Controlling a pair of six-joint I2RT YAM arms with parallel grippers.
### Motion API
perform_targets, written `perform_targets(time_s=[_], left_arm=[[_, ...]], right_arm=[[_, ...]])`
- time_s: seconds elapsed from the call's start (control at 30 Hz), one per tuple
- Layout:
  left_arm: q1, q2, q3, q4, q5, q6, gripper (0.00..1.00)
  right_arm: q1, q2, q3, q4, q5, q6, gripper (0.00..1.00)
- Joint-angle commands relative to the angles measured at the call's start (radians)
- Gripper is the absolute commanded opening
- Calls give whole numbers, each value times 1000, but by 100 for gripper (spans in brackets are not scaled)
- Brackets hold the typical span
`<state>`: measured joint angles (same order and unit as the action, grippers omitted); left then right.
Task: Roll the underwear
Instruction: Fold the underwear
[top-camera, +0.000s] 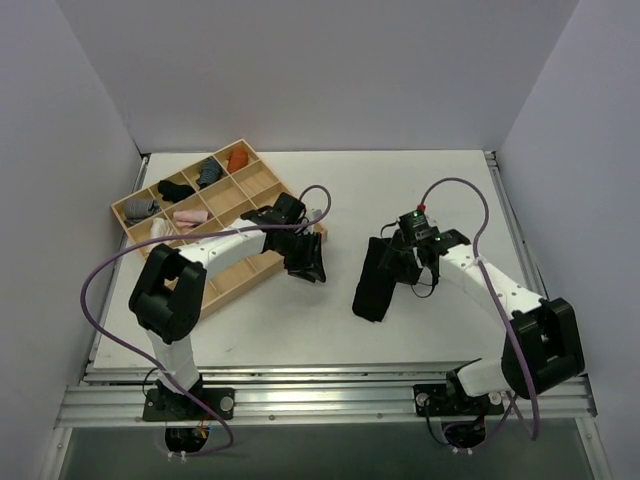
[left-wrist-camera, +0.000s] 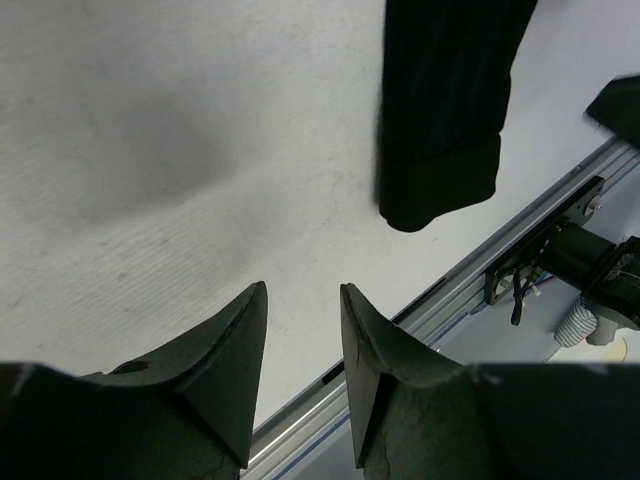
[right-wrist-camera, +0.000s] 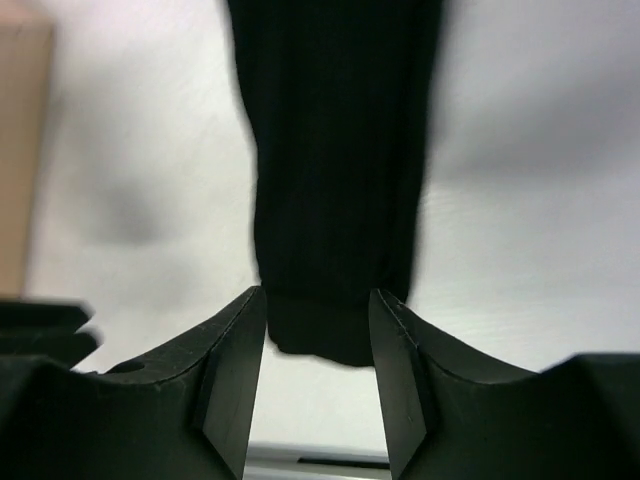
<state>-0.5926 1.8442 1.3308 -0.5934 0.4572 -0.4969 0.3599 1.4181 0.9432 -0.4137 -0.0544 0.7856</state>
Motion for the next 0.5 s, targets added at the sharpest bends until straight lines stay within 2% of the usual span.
perform_targets(time_s=[0.0,0.13,0.37,0.47], left_arm=[[-36,-27,-5,99,14,-37,44],[-49,4,-22,156,54,-89,43],[-58,7,-25,176,51,-109,43],[-59,13,-24,178,47,-115,43]], right_arm=[[72,-48,-87,56,-107,124,41],[129,-56,-173,81,-85,181,36],[157,-64,-325,128,-52,221,15],[162,-65,-348,130,-48,221,13]])
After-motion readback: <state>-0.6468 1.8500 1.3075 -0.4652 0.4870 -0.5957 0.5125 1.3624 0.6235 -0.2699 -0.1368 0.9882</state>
